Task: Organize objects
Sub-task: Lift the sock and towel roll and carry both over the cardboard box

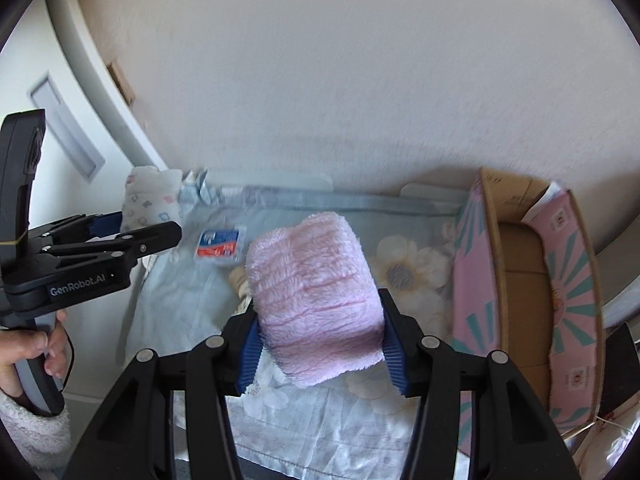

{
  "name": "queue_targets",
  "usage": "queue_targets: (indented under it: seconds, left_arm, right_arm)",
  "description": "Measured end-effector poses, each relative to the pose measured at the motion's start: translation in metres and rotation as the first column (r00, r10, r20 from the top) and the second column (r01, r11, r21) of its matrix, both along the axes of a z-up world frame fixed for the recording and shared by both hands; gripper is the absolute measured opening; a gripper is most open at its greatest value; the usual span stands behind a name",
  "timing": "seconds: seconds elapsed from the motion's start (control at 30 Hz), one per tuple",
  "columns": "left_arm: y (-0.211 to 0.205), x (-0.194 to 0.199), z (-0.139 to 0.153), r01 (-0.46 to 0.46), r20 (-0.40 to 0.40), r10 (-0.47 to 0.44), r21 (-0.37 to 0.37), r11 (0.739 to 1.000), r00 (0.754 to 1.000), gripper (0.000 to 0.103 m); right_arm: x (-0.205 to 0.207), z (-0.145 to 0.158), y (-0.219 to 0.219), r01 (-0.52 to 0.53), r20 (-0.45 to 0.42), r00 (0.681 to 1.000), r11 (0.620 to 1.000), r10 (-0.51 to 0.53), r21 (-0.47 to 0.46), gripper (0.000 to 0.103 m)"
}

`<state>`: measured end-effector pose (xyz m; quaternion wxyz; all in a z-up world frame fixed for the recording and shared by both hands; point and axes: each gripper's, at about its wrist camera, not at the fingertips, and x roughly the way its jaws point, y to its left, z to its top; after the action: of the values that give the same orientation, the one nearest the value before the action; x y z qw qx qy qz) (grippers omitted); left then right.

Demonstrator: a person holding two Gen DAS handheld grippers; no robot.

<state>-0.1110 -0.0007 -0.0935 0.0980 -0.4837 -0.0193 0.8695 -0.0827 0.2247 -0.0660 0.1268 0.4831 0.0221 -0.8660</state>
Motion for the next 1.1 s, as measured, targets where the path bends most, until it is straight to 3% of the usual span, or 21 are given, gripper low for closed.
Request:
queue_targets:
  seconds: [0.3, 0.57, 0.8, 1.1]
  left_arm:
    - [0.056, -0.041, 0.037, 0.129, -0.055, -0.128, 0.014, 0.992, 0.99, 0.059]
    - [0.136, -0.076, 0.057, 0.277, -0.086, -0.276, -0.001, 0.961, 0.957, 0.06]
    - [0.203, -0.1, 0.058, 0.394, -0.066, -0.392, 0.01, 0.919, 0.917, 0.059]
    - [0.277, -0.114, 0.034, 0.496, -0.011, -0.496, -0.02, 0.868, 0.868, 0.059]
  right_arm:
    - [-0.015, 0.042, 0.044, 0.091, -0.046, 0.995, 0.996, -0.09, 0.0, 0.048]
    - [-0.02, 0.062, 0.096, 0.198, -0.06, 0.979, 0.98, -0.197, 0.01, 0.048]
    - [-0.022, 0.06, 0.145, 0.302, -0.036, 0.953, 0.953, -0.3, 0.04, 0.048]
    - [-0.018, 0.036, 0.189, 0.394, 0.022, 0.918, 0.918, -0.395, 0.044, 0.048]
